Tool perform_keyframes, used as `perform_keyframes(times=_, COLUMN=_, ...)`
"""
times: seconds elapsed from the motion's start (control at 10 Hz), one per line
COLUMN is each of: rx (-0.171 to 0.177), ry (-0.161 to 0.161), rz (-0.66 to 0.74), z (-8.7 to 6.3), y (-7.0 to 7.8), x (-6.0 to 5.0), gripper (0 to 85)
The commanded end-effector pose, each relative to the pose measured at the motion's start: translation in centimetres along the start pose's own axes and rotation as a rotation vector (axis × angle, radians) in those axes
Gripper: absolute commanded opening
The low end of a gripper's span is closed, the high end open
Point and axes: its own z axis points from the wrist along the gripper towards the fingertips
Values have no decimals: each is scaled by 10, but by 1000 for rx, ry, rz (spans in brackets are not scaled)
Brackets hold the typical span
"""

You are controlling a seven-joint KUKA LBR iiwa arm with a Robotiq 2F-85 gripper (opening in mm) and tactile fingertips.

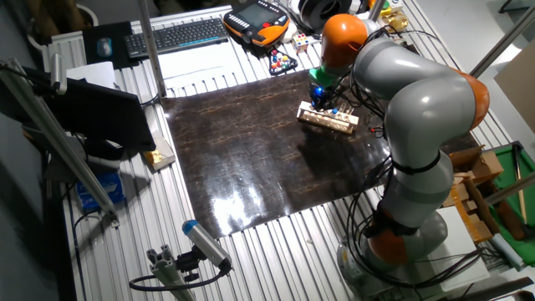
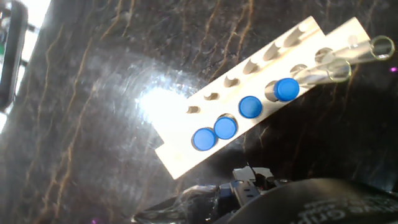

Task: Shake the test tube

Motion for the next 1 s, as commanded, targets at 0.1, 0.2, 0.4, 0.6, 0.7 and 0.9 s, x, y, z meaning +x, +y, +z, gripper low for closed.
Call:
perform_keyframes(times=0.1, rx=4, ry=-8, rz=257, z=1, y=0, x=0, gripper=7)
perform_keyframes(times=0.2, rx=3, ry=-3, rz=249, z=1, y=0, x=0, gripper=7)
perform_keyframes(times=0.4, rx=-2, ry=-9, rz=229, z=1, y=0, x=0, gripper=7)
perform_keyframes(times=0.6, rx=13, ry=-12, rz=195, z=1, y=0, x=0, gripper=7)
perform_keyframes(times=0.7, rx=44, ry=-20, rz=197, z=1, y=0, x=0, gripper=7)
perform_keyframes(times=0.9, rx=60, ry=-6, rz=231, z=1, y=0, x=0, gripper=7)
